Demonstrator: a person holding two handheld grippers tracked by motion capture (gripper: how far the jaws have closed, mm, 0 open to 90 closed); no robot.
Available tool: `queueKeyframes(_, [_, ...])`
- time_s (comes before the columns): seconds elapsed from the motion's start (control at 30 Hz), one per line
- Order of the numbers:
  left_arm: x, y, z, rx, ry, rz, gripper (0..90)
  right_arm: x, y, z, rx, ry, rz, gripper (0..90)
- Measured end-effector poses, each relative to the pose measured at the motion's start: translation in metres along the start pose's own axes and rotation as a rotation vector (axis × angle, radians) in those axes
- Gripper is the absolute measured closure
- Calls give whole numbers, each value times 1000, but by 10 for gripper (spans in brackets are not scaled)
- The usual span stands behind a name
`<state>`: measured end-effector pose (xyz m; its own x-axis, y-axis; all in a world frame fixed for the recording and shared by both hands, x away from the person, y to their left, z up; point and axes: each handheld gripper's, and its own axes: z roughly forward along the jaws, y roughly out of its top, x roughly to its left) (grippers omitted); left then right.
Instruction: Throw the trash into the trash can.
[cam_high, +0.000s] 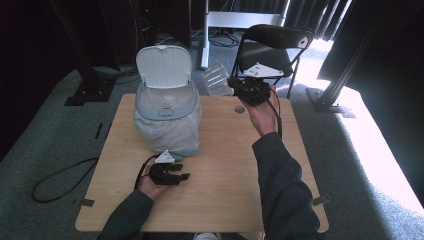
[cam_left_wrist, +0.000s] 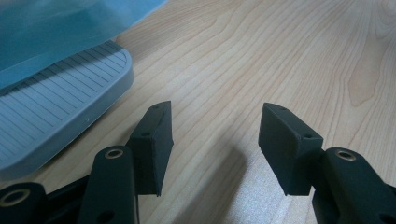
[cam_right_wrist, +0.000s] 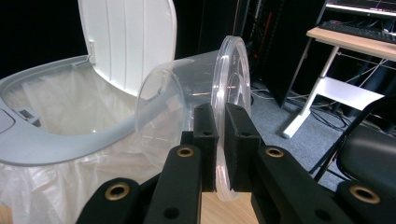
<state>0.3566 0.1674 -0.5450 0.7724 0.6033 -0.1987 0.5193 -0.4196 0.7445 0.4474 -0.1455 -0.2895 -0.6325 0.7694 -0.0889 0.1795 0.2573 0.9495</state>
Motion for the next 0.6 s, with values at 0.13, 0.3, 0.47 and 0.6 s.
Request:
queueKeyframes(0.13, [0,0,0,0,0,0,449,2,2,0,-5,4,-5,841])
queueKeyframes(0.3, [0,0,0,0,1,0,449,6,7,-1,-18,17,-8,841])
queueKeyframes(0.47, [0,0,0,0,2,2,449,12,13,-1,-27,28,-28,841])
queueKeyframes(0.6, [0,0,0,0,3,2,449,15,15,0,-26,34,-35,841])
